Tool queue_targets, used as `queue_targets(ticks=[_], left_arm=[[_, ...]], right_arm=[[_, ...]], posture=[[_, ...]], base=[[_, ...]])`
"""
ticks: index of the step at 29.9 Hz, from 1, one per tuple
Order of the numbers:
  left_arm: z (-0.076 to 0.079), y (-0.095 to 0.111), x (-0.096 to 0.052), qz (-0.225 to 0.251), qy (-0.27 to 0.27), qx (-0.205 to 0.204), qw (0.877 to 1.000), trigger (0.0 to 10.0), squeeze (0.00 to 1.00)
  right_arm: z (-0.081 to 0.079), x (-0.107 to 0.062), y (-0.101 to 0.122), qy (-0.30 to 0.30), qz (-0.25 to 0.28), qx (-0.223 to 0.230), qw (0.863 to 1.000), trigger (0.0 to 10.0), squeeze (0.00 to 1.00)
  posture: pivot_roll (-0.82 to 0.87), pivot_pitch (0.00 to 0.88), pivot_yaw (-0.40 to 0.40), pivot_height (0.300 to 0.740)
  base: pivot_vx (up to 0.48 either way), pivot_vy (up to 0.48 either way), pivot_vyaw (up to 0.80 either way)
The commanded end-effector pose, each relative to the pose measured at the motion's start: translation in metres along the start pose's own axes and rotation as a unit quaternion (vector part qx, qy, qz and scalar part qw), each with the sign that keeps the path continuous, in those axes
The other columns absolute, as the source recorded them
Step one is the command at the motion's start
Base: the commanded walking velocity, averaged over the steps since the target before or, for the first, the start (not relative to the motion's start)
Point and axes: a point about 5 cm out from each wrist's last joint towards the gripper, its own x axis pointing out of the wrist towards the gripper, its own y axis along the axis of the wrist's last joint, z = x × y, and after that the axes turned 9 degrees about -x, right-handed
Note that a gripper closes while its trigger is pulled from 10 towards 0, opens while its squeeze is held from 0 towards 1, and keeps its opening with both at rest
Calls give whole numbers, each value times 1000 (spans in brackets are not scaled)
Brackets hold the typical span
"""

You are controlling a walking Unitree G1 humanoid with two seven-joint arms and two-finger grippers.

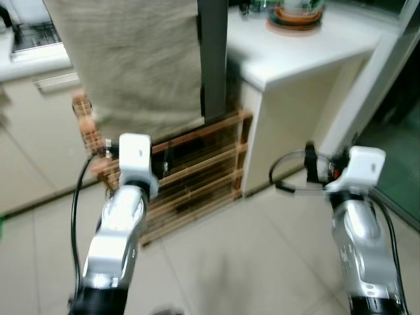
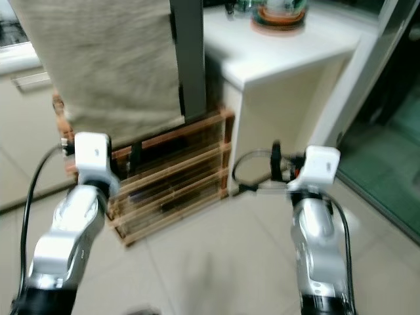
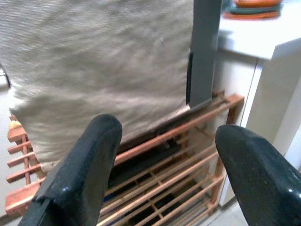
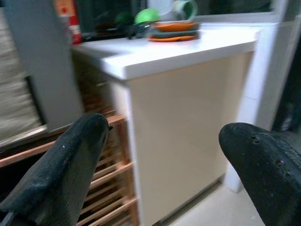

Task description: Restocking fridge

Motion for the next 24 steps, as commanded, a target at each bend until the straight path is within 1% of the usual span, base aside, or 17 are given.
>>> queue_targets(ticks=[1, 2, 3, 7, 9, 10, 11, 13, 15, 19, 21, 23, 24], left_arm=[[-10, -1, -1, 3, 17, -3, 1000, 10000, 0], [-10, -1, -1, 3, 17, -3, 1000, 10000, 0], [-11, 0, 0, 6, 13, -13, 1000, 10000, 0], [-21, -6, 0, -11, 38, 15, 999, 10000, 0], [-24, -8, 1, -16, 53, 36, 998, 10000, 0], [-24, -8, 1, -16, 53, 36, 998, 10000, 0], [-21, -8, 0, -13, 45, 37, 998, 10000, 0], [-19, -8, 0, -12, 39, 38, 998, 10000, 0], [-17, -7, -1, -8, 29, 32, 999, 10000, 0], [-16, -7, -1, -8, 15, 14, 1000, 10000, 0], [-14, 0, -2, 9, 1, 16, 1000, 10000, 0], [-9, 10, -2, 33, -18, 33, 999, 10000, 0], [-8, 13, 0, 38, -22, 37, 998, 10000, 0]], right_arm=[[-15, 2, 7, 34, 11, 10, 999, 10000, 145], [-15, 2, 7, 34, 11, 10, 999, 10000, 145], [-17, 1, 7, 39, 11, 11, 999, 10000, 145], [-21, -2, 5, 49, 10, 14, 999, 10000, 145], [-22, -2, 4, 50, 9, 14, 999, 10000, 145], [-22, -2, 4, 50, 9, 14, 999, 10000, 145], [-23, -3, 3, 54, 7, 15, 998, 10000, 153], [-24, -3, 2, 57, 7, 14, 998, 10000, 153], [-26, -4, 2, 61, 8, 14, 998, 10000, 165], [-25, -6, 0, 58, 5, 17, 998, 10000, 173], [-24, -10, -2, 52, 2, 20, 998, 10000, 180], [-25, -12, -5, 49, -1, 26, 998, 10000, 180], [-23, -12, -10, 38, -8, 21, 999, 10000, 184]], posture=[[-78, 0, -8, 740], [-78, 0, -8, 740], [-77, 0, -8, 740], [-79, 0, -5, 740], [-80, 3, -5, 740], [-80, 3, -5, 740], [-91, 18, 1, 740], [-91, 18, 1, 740], [-96, 24, 3, 740], [-90, 25, -2, 740], [-82, 22, -6, 740], [-66, 15, -3, 740], [-59, 3, 4, 740]], base=[[0, 0, 675], [0, 0, 675], [0, 0, 675], [0, 0, 675], [0, 0, 663], [0, 0, 663], [0, 0, 663], [0, 0, 656], [0, 0, 659], [0, 0, 658], [0, 0, 653], [0, 0, 650], [319, 0, 675]])
